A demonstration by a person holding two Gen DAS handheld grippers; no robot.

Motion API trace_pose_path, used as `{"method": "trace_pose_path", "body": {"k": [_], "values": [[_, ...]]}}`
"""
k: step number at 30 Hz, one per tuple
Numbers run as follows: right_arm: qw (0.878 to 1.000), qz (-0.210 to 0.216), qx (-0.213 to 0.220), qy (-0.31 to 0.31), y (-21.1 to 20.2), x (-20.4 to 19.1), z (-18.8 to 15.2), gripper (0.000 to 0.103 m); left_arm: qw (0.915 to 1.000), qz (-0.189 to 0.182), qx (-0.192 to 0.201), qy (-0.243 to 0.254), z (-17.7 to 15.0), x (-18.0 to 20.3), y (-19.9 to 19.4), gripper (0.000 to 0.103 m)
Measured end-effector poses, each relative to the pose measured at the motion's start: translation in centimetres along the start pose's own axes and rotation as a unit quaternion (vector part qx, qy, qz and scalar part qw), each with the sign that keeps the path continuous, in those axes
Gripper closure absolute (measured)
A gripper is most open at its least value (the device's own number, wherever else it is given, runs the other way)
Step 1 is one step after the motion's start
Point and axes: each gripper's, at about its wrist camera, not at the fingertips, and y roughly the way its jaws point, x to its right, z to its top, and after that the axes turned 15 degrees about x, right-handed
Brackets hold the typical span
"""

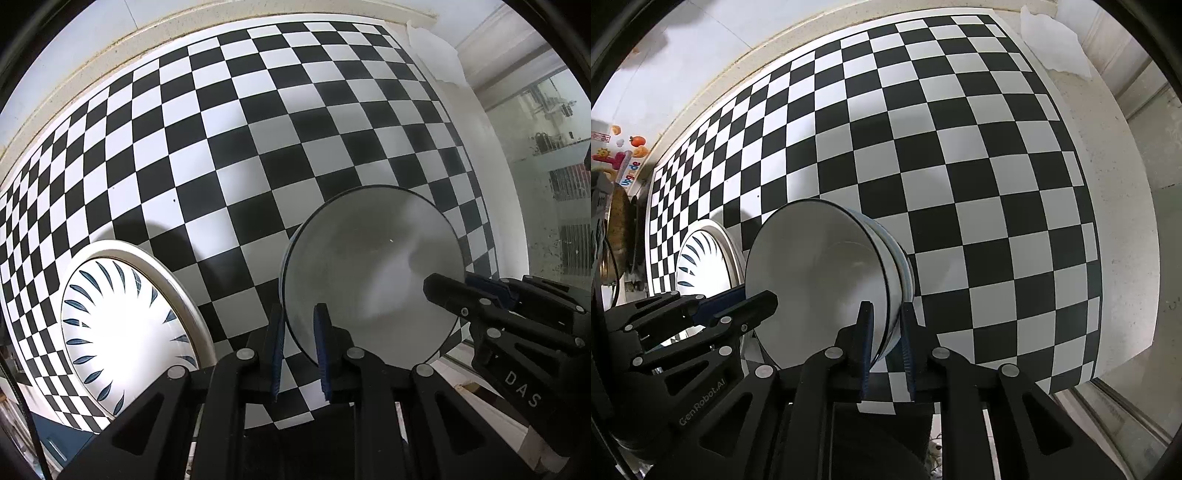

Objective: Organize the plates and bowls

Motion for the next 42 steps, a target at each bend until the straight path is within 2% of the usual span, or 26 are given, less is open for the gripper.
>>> {"method": "trace_pose_path", "body": {"k": [5, 10, 14, 20, 22, 24, 26, 28, 29, 31, 33, 35, 42], "values": [[1.000, 0.003, 0.009, -0.003, -1.1, 0.1, -0.5, 0.086, 0.9999, -0.001, 0.011, 0.002, -0.3, 0.1, -1.3, 0.089], [0.999, 0.008, 0.036, -0.021, -4.4, -0.8, -1.8, 0.086, 0.9987, 0.000, 0.048, 0.014, -1.2, 0.1, -5.0, 0.089], [0.997, 0.011, 0.067, -0.037, -7.9, -2.1, -3.1, 0.073, 0.9968, -0.006, 0.078, 0.016, -2.6, -0.2, -8.8, 0.089], [0.993, 0.026, 0.100, -0.051, -12.6, -4.5, -5.3, 0.058, 0.9940, -0.009, 0.108, 0.014, -4.9, -0.7, -12.9, 0.089], [0.992, 0.028, 0.108, -0.058, -13.9, -5.3, -6.1, 0.050, 0.9932, -0.006, 0.115, 0.015, -5.6, -0.8, -14.0, 0.089], [0.990, 0.025, 0.119, -0.065, -15.0, -5.9, -6.8, 0.034, 0.9920, -0.002, 0.125, 0.017, -6.3, -1.0, -15.1, 0.087], [0.989, 0.023, 0.128, -0.070, -15.9, -6.4, -7.4, 0.025, 0.9904, 0.006, 0.137, 0.016, -6.9, -1.3, -16.0, 0.082], [0.988, 0.021, 0.132, -0.071, -16.4, -6.5, -7.7, 0.023, 0.9883, 0.004, 0.152, 0.012, -7.4, -1.6, -16.9, 0.081], [0.988, 0.019, 0.136, -0.070, -16.8, -6.5, -8.0, 0.021, 0.9875, 0.006, 0.157, 0.013, -7.6, -1.7, -17.3, 0.076], [0.988, 0.015, 0.140, -0.070, -17.3, -6.5, -8.1, 0.020, 0.9864, 0.006, 0.164, 0.015, -7.8, -1.9, -17.9, 0.062], [0.987, 0.014, 0.147, -0.068, -17.9, -6.5, -8.4, 0.019, 0.9853, 0.005, 0.170, 0.012, -8.0, -2.2, -18.3, 0.042], [0.986, 0.013, 0.151, -0.068, -18.5, -6.6, -8.6, 0.019, 0.9847, 0.003, 0.174, 0.007, -8.2, -2.5, -18.6, 0.033], [0.982, 0.003, 0.175, -0.067, -20.8, -6.9, -9.4, 0.017, 0.9822, -0.002, 0.187, -0.006, -8.8, -3.1, -20.0, 0.030]]}}
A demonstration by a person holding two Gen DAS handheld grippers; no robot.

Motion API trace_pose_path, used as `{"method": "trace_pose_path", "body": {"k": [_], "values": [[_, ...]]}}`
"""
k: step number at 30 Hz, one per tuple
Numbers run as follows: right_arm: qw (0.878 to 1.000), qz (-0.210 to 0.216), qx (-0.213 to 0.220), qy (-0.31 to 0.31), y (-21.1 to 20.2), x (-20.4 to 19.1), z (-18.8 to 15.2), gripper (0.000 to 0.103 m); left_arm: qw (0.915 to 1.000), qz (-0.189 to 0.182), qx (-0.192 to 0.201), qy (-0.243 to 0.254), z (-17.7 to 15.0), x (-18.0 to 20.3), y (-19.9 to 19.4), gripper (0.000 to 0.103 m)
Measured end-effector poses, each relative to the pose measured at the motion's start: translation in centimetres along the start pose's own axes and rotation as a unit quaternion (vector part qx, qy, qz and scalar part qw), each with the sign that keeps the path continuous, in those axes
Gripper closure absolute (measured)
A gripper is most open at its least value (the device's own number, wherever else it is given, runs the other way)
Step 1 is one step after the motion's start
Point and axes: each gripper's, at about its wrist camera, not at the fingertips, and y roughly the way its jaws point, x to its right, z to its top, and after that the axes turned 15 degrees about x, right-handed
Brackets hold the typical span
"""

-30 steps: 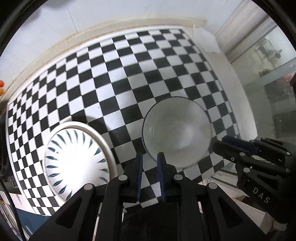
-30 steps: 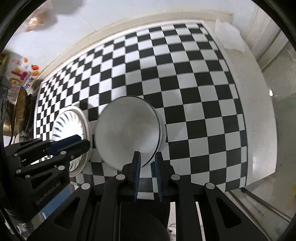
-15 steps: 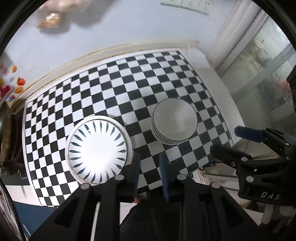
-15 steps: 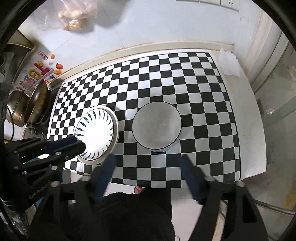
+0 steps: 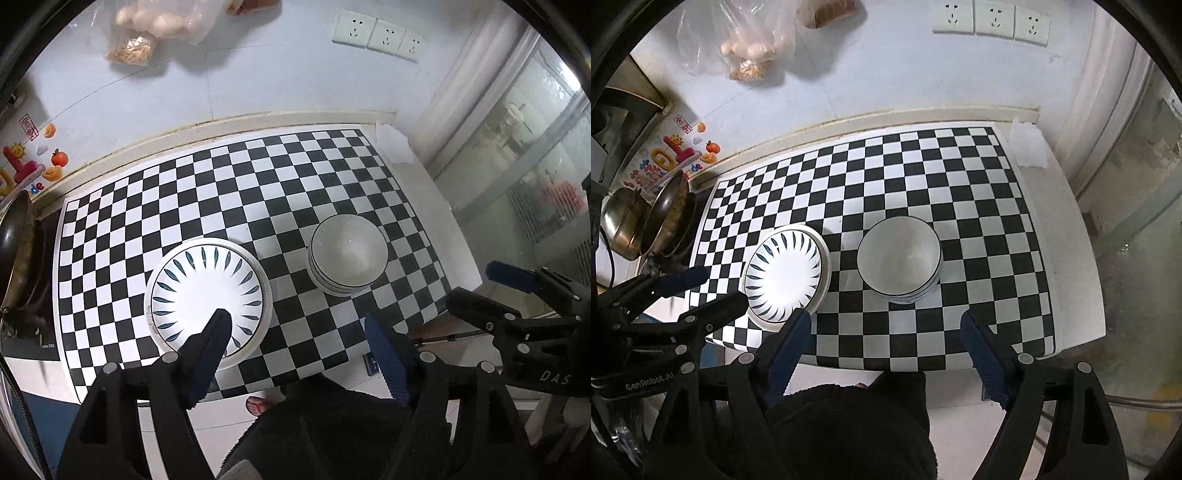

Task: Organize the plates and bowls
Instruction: 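Reach both grippers to the bowl stack and grasp its rim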

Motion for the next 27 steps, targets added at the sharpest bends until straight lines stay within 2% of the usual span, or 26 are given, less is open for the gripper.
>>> {"method": "trace_pose_path", "body": {"k": [7, 14, 19, 27], "values": [[1.000, -0.003, 0.005, 0.008, -0.2, 0.4, 0.3, 0.016, 0.9999, 0.007, 0.008, 0.000, 0.6, 0.0, 0.0, 0.030], [0.999, -0.003, 0.000, 0.033, 2.8, 2.5, 0.7, 0.014, 0.9993, 0.004, -0.021, -0.032, 1.8, -0.9, 4.5, 0.030], [0.997, 0.001, -0.018, 0.070, 7.1, 5.1, 0.6, 0.014, 0.9951, -0.005, -0.069, -0.071, 2.6, -1.9, 10.3, 0.030], [0.982, 0.045, -0.086, 0.161, 16.2, 9.8, -0.7, 0.014, 0.9791, -0.037, -0.165, -0.112, 2.6, -1.9, 19.9, 0.030]]}}
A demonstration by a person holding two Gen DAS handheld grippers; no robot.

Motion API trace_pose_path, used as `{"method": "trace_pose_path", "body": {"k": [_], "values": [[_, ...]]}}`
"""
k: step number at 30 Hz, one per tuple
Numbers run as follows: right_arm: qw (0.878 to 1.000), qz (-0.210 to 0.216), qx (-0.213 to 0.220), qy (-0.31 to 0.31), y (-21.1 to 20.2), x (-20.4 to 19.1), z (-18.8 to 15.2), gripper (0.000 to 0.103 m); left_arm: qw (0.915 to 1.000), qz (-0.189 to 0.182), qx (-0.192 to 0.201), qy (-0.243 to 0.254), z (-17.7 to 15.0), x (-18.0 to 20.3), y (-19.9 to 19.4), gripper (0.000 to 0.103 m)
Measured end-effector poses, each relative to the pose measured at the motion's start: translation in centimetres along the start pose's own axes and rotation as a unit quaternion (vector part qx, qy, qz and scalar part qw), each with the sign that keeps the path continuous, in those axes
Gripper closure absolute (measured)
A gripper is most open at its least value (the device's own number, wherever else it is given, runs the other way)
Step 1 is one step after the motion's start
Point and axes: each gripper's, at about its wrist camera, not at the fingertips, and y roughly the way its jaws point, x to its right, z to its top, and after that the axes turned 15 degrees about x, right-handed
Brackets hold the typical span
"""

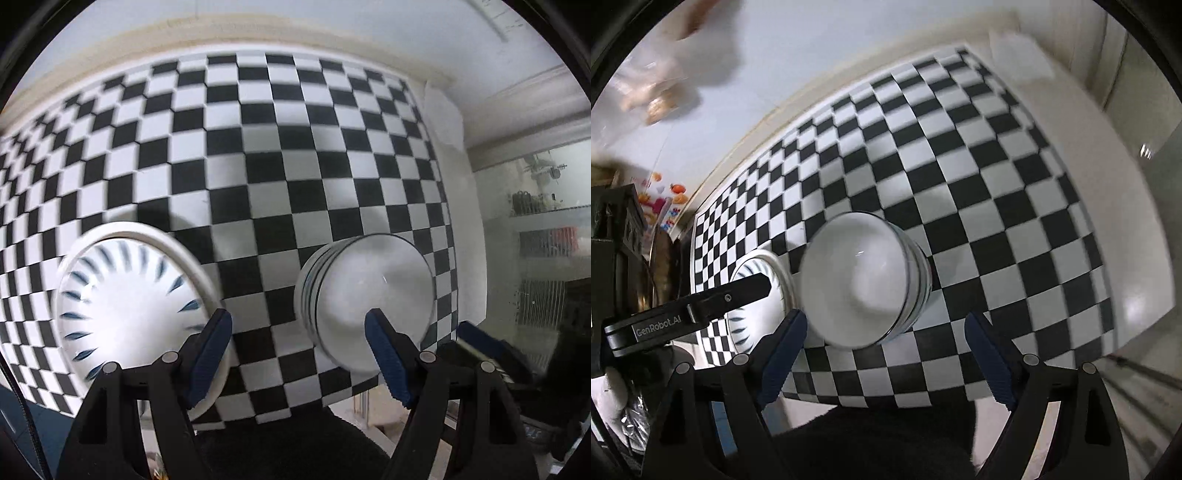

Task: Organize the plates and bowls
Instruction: 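Reach both grippers to the bowl stack and grasp its rim, then lift the bowl stack with both grippers and carry it over the plate stack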

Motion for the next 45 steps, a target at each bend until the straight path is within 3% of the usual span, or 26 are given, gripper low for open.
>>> {"method": "trace_pose_path", "body": {"k": [6, 14, 18, 19, 21, 24, 31, 45], "values": [[0.996, 0.041, -0.049, 0.064, 6.2, 3.8, 0.0, 0.014, 0.9977, -0.023, -0.057, -0.028, 0.8, 0.0, 4.9, 0.030], [0.990, 0.065, -0.092, 0.082, 11.1, 5.3, -0.8, 0.015, 0.9936, -0.041, -0.097, -0.039, 0.3, -0.4, 8.4, 0.032], [0.989, 0.066, -0.097, 0.095, 12.3, 5.9, -0.9, 0.021, 0.9918, -0.055, -0.104, -0.049, 0.0, -0.8, 9.3, 0.043], [0.988, 0.069, -0.097, 0.101, 12.5, 6.0, -0.9, 0.023, 0.9911, -0.062, -0.105, -0.053, 0.0, -0.9, 9.3, 0.044], [0.987, 0.073, -0.098, 0.109, 13.1, 6.2, -0.8, 0.036, 0.9901, -0.076, -0.102, -0.058, 0.1, -0.8, 9.3, 0.051], [0.982, 0.097, -0.105, 0.126, 14.1, 6.7, -0.8, 0.046, 0.9917, -0.073, -0.093, -0.051, 0.4, -0.6, 8.9, 0.053], [0.984, 0.099, -0.101, 0.109, 14.5, 7.2, -0.6, 0.047, 0.9955, -0.059, -0.074, -0.013, 0.3, 0.1, 8.3, 0.056], [0.992, 0.095, -0.080, 0.033, 13.9, 2.7, 1.6, 0.060, 0.9981, -0.044, -0.034, -0.026, -0.2, -0.2, 7.0, 0.055]]}}
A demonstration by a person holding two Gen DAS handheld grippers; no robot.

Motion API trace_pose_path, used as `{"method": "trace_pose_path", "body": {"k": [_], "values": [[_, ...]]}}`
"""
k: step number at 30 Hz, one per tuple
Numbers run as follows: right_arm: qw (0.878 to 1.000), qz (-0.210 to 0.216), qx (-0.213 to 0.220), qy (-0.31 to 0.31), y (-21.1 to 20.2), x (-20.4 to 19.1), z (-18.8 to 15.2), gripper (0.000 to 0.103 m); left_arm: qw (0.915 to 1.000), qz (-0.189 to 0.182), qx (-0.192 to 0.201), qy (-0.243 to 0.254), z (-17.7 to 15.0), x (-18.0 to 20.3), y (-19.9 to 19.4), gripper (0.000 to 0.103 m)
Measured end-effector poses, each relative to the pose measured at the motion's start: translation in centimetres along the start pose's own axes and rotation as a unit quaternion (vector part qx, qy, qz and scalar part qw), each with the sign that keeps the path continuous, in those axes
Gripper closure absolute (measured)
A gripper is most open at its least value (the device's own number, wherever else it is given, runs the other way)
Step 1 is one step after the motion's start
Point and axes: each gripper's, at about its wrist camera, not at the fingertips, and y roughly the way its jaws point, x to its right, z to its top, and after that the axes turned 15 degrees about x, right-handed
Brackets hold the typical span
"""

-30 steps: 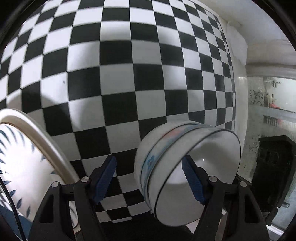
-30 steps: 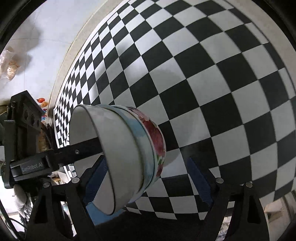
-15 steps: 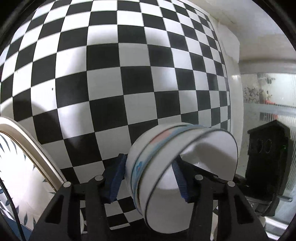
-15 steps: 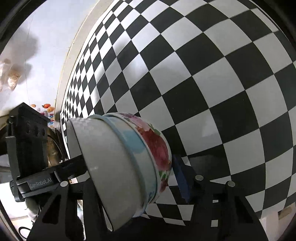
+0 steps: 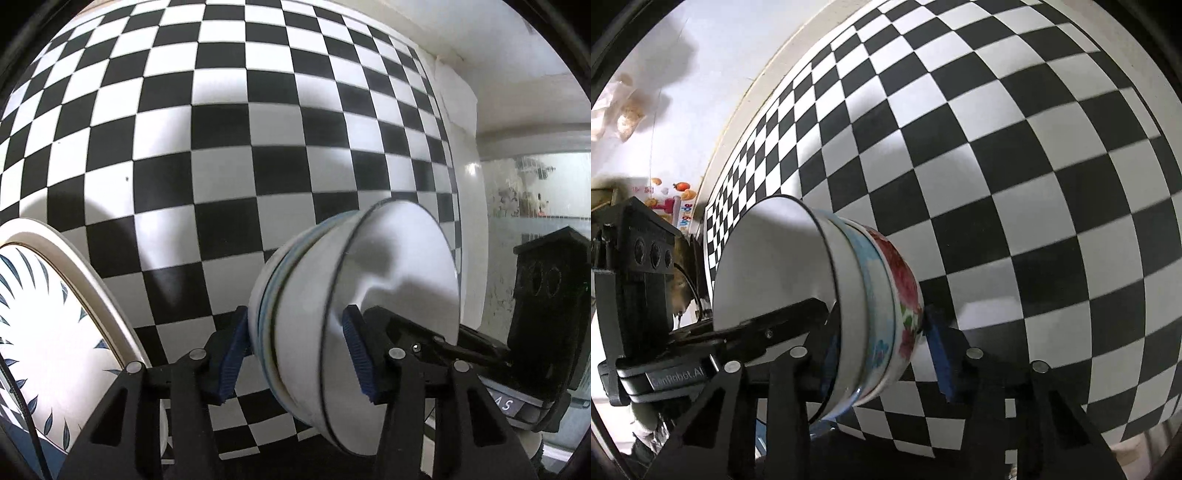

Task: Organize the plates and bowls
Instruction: 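Lift the bowl stack with both grippers and carry it over the plate stack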

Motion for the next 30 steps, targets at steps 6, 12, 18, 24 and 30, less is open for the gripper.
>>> {"method": "trace_pose_path", "body": {"k": [6, 12, 18, 24, 30], "values": [[1.000, 0.000, 0.003, -0.017, 0.3, -2.2, 0.5, 0.061, 0.9998, -0.001, 0.018, -0.003, 0.4, -0.1, -1.0, 0.055], [1.000, 0.002, 0.005, -0.020, 0.8, -4.5, 0.3, 0.061, 0.9993, -0.006, 0.036, -0.003, 0.5, -0.3, -3.0, 0.056], [0.999, 0.004, 0.014, -0.037, 0.9, -7.6, 0.1, 0.062, 0.9982, -0.009, 0.059, -0.003, 0.8, -1.3, -5.4, 0.056], [0.998, 0.009, 0.019, -0.065, 0.8, -10.8, -0.5, 0.062, 0.9965, -0.009, 0.082, -0.011, 0.7, -3.0, -7.8, 0.055], [0.996, 0.021, 0.018, -0.085, 0.9, -14.0, -1.4, 0.062, 0.9950, -0.006, 0.096, -0.027, 0.2, -5.8, -10.2, 0.055]]}}
